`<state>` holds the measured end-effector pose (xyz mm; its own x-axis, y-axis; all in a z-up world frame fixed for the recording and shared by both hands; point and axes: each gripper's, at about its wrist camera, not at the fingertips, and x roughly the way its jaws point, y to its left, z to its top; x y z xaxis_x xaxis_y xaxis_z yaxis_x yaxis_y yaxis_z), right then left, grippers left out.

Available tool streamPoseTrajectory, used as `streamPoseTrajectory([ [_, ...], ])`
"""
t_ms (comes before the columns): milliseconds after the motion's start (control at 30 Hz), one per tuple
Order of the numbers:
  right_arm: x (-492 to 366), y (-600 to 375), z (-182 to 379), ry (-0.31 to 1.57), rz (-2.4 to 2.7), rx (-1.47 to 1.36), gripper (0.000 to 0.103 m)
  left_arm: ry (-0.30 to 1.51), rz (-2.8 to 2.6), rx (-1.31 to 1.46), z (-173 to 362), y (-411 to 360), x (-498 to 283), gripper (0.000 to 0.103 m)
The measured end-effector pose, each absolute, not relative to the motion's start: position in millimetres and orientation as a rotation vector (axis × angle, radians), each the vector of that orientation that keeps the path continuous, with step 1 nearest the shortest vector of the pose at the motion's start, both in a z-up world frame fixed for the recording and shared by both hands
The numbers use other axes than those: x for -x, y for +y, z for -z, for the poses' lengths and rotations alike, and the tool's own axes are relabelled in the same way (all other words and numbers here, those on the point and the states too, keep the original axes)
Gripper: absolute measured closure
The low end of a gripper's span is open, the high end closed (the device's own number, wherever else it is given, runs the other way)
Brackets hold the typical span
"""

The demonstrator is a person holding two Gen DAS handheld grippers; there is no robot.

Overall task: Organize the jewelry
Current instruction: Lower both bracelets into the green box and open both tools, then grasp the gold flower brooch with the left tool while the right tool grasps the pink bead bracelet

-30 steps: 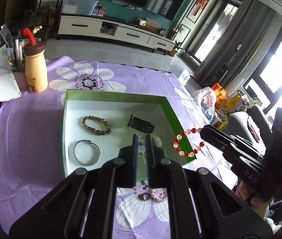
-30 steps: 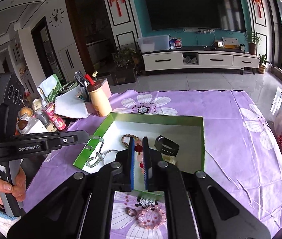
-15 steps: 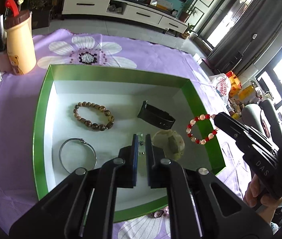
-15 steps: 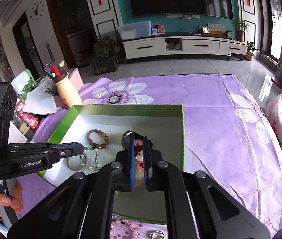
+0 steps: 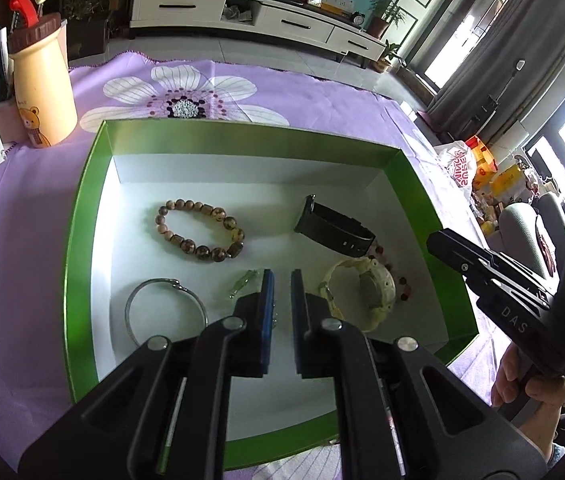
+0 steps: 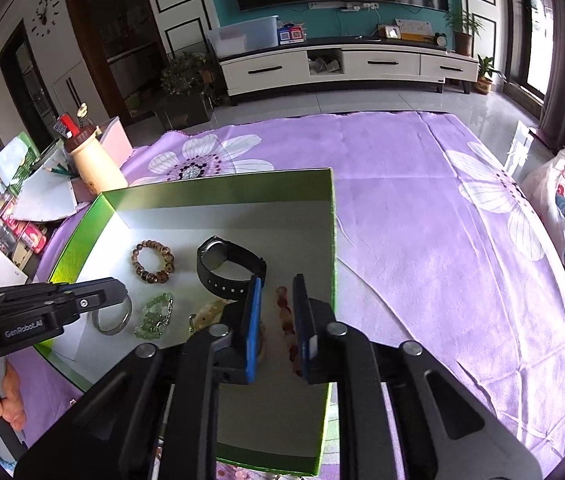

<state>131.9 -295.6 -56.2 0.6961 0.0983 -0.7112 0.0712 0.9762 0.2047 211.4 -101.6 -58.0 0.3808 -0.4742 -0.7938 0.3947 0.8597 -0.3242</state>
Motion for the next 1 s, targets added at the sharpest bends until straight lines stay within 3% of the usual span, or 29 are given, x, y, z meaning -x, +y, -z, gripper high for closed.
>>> streamPoseTrajectory([
  [100,-125.5,-299.0,53.0,0.789,-0.014,-0.236,0.083,1.027,0.555,0.088,52.2,-98.6,-207.6,0.092],
  [267,-104.9,-299.0,45.6,0.764,-0.033,-0.246,0.075,0.986,0.538,0.11,39.5,-85.1,-197.1,0.057],
  [333,-95.4,-296.6,42.7,0.754,-0.044,-0.249,0.074,0.968,0.529,0.111,33.2,-77.5,-189.9,0.055],
  [433,-79.4,-292.8,38.5,0.738,-0.062,-0.254,0.074,0.93,0.51,0.105,22.4,-63.0,-176.0,0.045],
  [567,-56.8,-288.2,36.0,0.727,-0.086,-0.263,0.074,0.886,0.473,0.106,11.3,-41.5,-157.2,0.036],
  [1000,-3.5,-265.1,76.1,0.842,-0.092,-0.312,0.074,0.925,0.387,0.167,39.2,21.9,-88.4,0.027],
])
